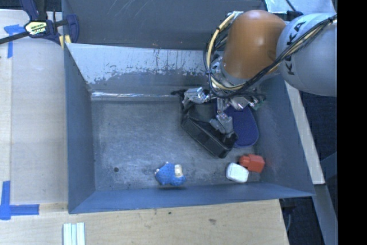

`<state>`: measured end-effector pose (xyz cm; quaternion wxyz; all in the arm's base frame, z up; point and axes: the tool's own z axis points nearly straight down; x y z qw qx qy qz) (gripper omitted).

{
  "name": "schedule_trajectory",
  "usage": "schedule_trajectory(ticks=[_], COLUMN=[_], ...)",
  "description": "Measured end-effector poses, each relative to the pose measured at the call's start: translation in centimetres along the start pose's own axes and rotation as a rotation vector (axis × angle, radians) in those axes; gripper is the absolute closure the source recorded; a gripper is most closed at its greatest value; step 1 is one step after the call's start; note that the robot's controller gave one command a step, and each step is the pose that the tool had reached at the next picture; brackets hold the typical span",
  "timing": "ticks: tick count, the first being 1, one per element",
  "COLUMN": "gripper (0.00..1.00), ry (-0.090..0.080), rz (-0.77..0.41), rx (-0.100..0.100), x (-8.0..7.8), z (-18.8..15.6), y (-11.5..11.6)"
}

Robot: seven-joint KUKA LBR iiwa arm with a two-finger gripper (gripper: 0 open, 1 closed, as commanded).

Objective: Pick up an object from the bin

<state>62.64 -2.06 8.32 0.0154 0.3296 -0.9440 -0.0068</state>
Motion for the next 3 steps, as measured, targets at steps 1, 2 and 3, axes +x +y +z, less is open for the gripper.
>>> schedule_trajectory(ticks=[1,2,3], gripper=[1.0,1.0,1.0], ry=[-0.02,-0.052,-0.035], rz=[-0.001,-0.001,-0.048], rx=[0.017,0.043,0.031], x=[-0.3,0.2,1.5], z=[-0.3,0.1,-24.0], y=[-0.4,0.0,5.3])
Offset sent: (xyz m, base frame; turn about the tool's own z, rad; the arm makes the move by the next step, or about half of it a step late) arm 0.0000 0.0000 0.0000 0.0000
